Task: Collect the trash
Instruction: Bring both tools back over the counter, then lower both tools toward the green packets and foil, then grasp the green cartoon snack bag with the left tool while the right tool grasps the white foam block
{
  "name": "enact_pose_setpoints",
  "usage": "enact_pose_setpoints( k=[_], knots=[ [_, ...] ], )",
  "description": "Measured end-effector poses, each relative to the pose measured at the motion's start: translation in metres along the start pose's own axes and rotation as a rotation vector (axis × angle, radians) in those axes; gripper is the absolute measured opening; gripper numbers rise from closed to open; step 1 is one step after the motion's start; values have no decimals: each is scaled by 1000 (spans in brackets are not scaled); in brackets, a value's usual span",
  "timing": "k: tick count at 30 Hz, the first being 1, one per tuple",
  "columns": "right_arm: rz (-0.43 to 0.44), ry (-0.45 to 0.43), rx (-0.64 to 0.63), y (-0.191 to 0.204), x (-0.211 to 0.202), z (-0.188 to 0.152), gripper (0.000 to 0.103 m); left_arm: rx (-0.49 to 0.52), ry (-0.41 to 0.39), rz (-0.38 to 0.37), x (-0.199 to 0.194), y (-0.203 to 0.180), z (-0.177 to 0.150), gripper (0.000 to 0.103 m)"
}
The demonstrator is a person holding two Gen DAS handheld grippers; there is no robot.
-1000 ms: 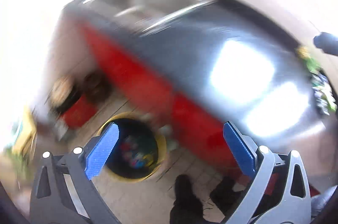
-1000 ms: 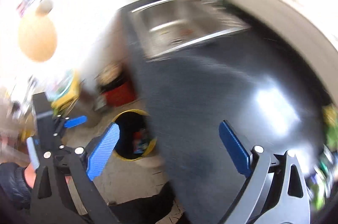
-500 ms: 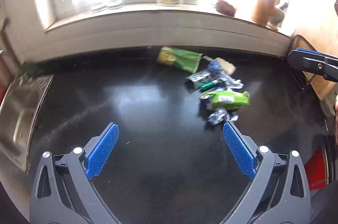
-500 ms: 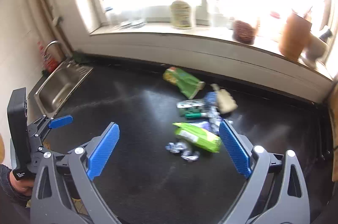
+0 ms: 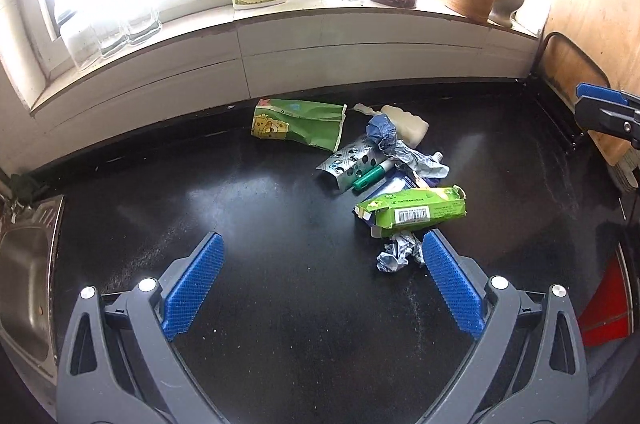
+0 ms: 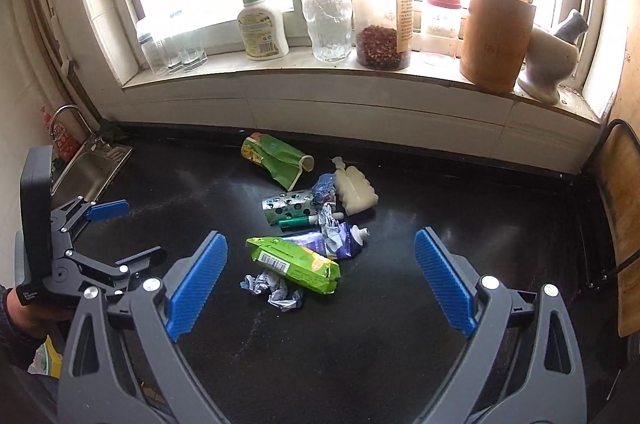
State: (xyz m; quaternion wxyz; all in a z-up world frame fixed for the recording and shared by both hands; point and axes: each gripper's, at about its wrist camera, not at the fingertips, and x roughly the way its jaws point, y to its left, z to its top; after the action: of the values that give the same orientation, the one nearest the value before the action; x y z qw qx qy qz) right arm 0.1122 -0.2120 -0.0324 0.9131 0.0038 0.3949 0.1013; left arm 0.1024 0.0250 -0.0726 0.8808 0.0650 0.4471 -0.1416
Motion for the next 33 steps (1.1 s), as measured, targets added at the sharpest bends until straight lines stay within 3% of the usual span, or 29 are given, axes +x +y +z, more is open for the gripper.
enact_pose_setpoints(
  k=[9,18,23,28,33],
  knots=[
    [6,95,6,-30,66,16,92,-59,64,-29,73,30,52,96],
    [23,187,-27,-46,155,35,92,-461,194,-69,173,55,94,96],
    [36,247,-59,-61,213,40,88,-662,213,-40,214,61,104,96],
    [38,301,-124,-69,253,36,84,-760,219,-18,241,64,107,96],
    [96,345,-153,-71,282,28,81,-774,218,-9,256,60,108,96]
  ],
)
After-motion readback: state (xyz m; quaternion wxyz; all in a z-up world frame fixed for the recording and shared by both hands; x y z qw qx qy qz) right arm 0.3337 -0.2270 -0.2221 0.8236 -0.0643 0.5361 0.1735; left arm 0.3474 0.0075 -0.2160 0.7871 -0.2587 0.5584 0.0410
